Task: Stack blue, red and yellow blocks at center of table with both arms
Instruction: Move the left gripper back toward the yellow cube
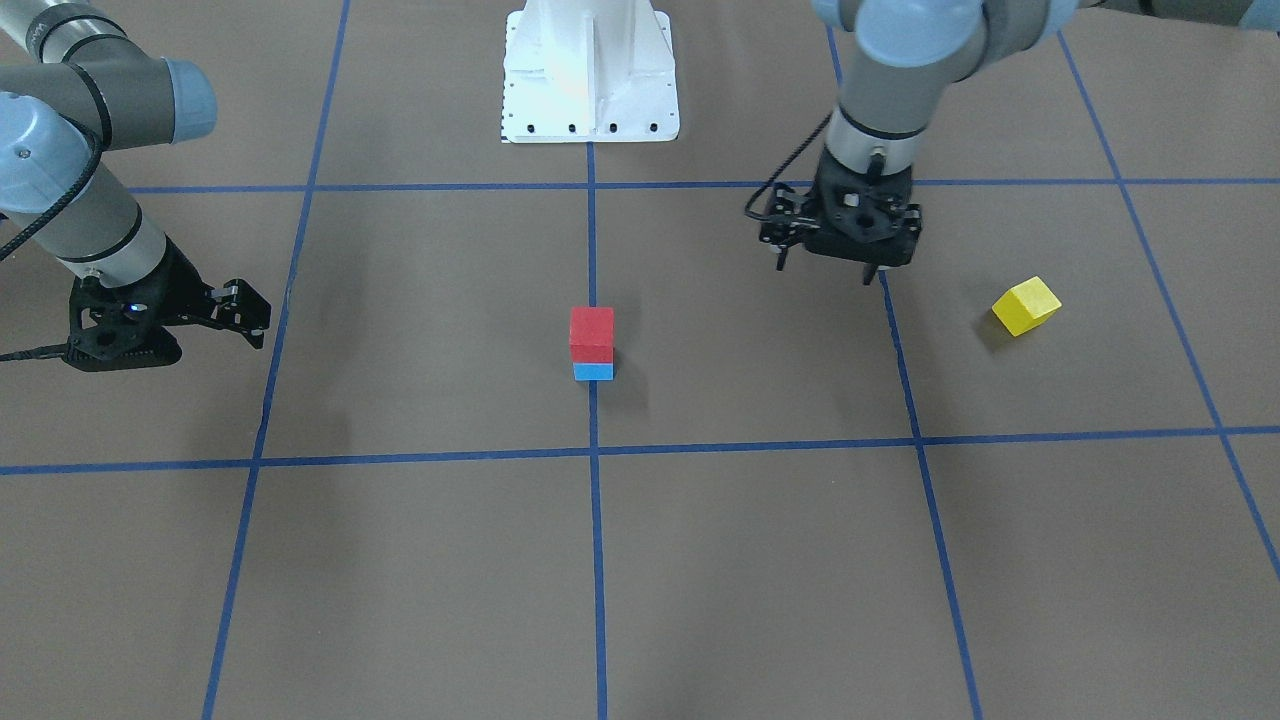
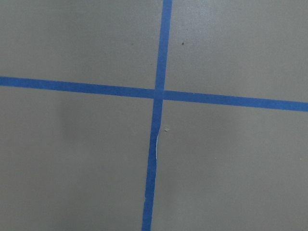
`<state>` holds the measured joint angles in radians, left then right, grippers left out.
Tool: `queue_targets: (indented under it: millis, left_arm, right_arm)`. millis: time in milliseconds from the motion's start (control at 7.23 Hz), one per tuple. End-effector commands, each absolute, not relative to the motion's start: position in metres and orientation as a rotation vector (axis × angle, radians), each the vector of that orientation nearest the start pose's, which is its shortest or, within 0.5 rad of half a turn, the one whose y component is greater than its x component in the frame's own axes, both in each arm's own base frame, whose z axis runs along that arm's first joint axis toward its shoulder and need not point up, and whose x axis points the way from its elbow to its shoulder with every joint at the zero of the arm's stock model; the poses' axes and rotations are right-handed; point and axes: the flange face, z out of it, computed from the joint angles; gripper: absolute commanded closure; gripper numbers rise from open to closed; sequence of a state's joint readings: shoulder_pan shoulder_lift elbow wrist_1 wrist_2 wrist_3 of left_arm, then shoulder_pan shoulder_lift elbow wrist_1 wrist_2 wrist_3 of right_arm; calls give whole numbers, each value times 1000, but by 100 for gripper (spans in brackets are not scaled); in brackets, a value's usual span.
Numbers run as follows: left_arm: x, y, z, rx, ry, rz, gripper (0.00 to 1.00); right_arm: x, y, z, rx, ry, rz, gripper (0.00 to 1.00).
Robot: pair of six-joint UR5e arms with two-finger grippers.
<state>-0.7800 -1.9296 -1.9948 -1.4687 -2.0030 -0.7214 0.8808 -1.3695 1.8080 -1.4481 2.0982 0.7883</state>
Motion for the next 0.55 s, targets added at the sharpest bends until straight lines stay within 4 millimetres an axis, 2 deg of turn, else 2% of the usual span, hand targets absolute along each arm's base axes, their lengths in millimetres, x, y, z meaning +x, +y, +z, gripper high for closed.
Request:
queue_targets:
  millis: [0,138,415]
  left_arm:
    - [225,-454,452,266,761,288,0]
    - [202,-455,500,230,775,293,0]
    - [205,-456,518,-13,823,-135,0]
  right_arm:
    - [-300,-494,436,54,-743,-51,0]
    - [-301,-494,436,54,-744,-51,0]
    - [-300,-493,434,55,-746,-50,0]
